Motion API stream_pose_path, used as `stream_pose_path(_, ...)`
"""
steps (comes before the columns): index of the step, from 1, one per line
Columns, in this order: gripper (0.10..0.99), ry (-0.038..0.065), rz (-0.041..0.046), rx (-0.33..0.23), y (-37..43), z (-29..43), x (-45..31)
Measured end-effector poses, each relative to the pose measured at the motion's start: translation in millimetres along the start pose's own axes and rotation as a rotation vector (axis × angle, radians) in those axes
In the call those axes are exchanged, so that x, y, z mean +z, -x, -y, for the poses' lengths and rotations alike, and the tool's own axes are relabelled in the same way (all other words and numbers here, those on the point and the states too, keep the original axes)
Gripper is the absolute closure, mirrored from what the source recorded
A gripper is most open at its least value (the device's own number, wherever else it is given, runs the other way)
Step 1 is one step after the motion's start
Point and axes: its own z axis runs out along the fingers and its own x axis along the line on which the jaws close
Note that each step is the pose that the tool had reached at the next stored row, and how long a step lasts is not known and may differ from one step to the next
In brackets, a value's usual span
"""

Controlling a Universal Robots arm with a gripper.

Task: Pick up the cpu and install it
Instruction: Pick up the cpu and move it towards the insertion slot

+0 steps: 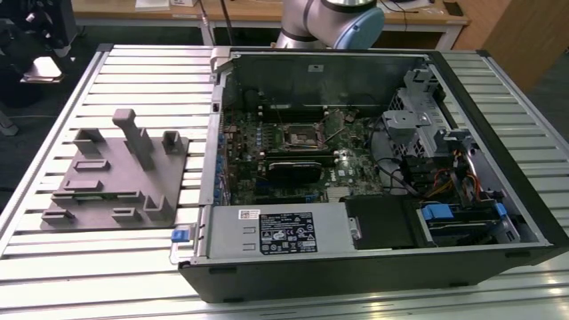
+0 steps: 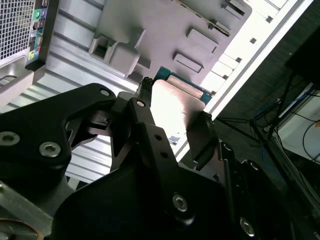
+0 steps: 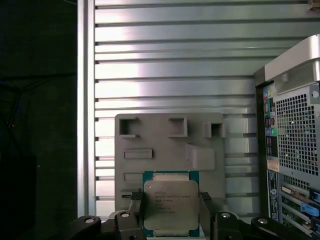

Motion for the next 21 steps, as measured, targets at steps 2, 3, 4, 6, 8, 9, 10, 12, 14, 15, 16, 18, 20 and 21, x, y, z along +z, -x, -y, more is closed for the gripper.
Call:
stream_pose_path(2, 0.557, 0.000, 0.0000, 0.000, 2.1, -0.1, 0.0)
stream_pose_path(3, 0.557, 0.000, 0.0000, 0.000, 3.2, -0.1, 0.0)
stream_pose_path(4, 0.557, 0.000, -0.0001, 0.000, 4.1, -0.2, -0.1)
stream_pose_path(6, 0.557, 0.000, 0.0000, 0.000, 6.2, -0.3, 0.0)
stream_pose_path(8, 0.557, 0.000, -0.0001, 0.000, 7.9, -0.3, -0.1)
stream_pose_path(9, 0.557, 0.000, 0.0000, 0.000, 8.6, -0.4, -0.1)
stream_pose_path(10, 0.557, 0.000, 0.0000, 0.000, 9.2, -0.4, -0.1)
stream_pose_path(12, 0.557, 0.000, -0.0001, 0.000, 10.4, -0.5, -0.1)
stream_pose_path(14, 0.557, 0.000, -0.0001, 0.000, 11.7, -0.5, -0.1)
stream_pose_path(15, 0.557, 0.000, 0.0000, 0.000, 12.2, -0.5, -0.1)
stream_pose_path(16, 0.557, 0.000, 0.0000, 0.000, 12.8, -0.5, -0.1)
stream_pose_path(18, 0.557, 0.000, -0.0001, 0.000, 14.0, -0.6, -0.1)
stream_pose_path(20, 0.557, 0.000, 0.0000, 0.000, 15.2, -0.7, -0.1)
stream_pose_path(21, 0.557, 0.000, 0.0000, 0.000, 15.9, -0.7, -0.1)
